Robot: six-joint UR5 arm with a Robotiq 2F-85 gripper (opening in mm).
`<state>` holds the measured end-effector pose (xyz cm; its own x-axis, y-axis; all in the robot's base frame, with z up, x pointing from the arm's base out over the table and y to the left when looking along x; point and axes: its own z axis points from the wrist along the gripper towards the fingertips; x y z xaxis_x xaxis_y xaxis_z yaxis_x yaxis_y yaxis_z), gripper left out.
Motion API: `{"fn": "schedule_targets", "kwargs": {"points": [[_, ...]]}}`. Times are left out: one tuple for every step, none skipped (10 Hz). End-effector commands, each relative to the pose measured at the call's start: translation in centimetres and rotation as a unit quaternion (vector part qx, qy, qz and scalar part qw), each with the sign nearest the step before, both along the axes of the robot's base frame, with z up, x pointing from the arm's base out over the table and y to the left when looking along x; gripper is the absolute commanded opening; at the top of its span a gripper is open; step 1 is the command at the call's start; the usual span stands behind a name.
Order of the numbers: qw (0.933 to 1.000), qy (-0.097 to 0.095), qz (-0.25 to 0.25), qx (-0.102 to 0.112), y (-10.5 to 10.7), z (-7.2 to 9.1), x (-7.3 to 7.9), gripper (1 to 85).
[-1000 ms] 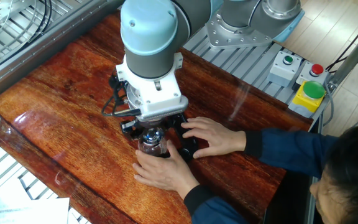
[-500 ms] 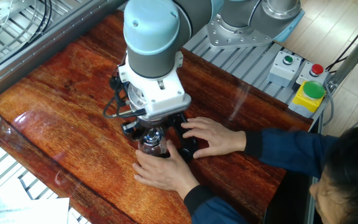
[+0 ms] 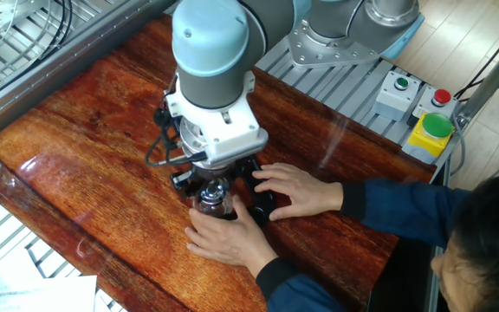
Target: Screw the lid onto the jar
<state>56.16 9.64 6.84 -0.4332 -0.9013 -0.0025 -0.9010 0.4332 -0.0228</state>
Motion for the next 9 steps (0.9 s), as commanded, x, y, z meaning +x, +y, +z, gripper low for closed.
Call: {"fn": "schedule_targets", "kwargs": {"points": [[0.9997, 0.006, -0.006, 0.022, -0.2, -0.1, 0.2, 1.3], [0.9996, 0.005, -0.012, 0.023, -0.5, -0.4, 0.4, 1.3], [0.9996, 0.005, -0.020, 0.017, -1.1, -0.4, 0.7, 1.3], [0.9996, 0.007, -0.027, 0.009, -1.6, -0.1, 0.9, 1.3], [0.9993, 0.010, -0.035, 0.007, -1.8, 0.1, 0.9, 1.3], [0.9991, 0.006, -0.042, 0.007, -1.7, 0.0, 1.0, 1.3], [0.9981, -0.003, -0.061, 0.004, -1.0, -0.6, 1.0, 1.3], [0.9973, -0.014, -0.072, 0.003, -0.6, -1.1, 1.4, 1.3], [0.9965, -0.021, -0.080, 0.003, -0.9, -1.2, 2.0, 1.3]]}}
